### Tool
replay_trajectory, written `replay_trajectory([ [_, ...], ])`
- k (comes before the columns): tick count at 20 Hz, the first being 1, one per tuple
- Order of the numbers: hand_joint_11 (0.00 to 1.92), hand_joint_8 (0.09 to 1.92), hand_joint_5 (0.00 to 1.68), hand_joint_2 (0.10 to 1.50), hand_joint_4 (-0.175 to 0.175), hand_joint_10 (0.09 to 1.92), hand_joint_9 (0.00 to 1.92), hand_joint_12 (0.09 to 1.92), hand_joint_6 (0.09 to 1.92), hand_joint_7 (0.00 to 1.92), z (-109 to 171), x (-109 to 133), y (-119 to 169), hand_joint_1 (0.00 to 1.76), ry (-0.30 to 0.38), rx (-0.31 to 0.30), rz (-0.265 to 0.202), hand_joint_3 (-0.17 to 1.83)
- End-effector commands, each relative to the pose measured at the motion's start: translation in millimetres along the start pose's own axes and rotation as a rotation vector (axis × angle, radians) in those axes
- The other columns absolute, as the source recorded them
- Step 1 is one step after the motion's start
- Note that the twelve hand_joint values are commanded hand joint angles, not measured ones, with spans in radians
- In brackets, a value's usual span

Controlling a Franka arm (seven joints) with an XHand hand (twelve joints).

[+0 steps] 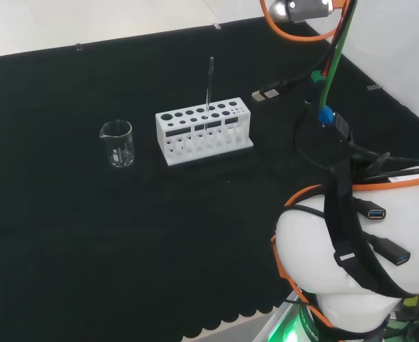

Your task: Take the glass rod from the white test tube rack.

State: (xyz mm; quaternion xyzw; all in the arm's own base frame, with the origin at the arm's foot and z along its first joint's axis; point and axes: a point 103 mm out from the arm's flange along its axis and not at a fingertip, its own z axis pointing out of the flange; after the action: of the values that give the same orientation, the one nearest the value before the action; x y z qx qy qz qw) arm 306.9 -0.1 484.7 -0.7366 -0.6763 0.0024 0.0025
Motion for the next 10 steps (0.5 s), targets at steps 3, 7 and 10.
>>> replay_trajectory([
  [3, 0.16, 0.53, 0.21, 0.77, -0.045, 0.09, 0.37, 0.60, 0.13, 0.11, -61.3, 40.9, -107.5, 0.78, -0.057, -0.111, 0.097, 0.53],
  [7, 0.01, 0.60, 0.23, 0.80, -0.039, 0.55, 0.11, 0.98, 0.09, 0.04, -63.8, 36.5, -107.9, 0.76, -0.052, -0.111, 0.112, 0.46],
  [10, 0.00, 0.62, 0.24, 0.80, -0.039, 0.77, 0.02, 1.01, 0.09, 0.03, -63.9, 36.6, -107.5, 0.75, -0.060, -0.112, 0.106, 0.47],
])
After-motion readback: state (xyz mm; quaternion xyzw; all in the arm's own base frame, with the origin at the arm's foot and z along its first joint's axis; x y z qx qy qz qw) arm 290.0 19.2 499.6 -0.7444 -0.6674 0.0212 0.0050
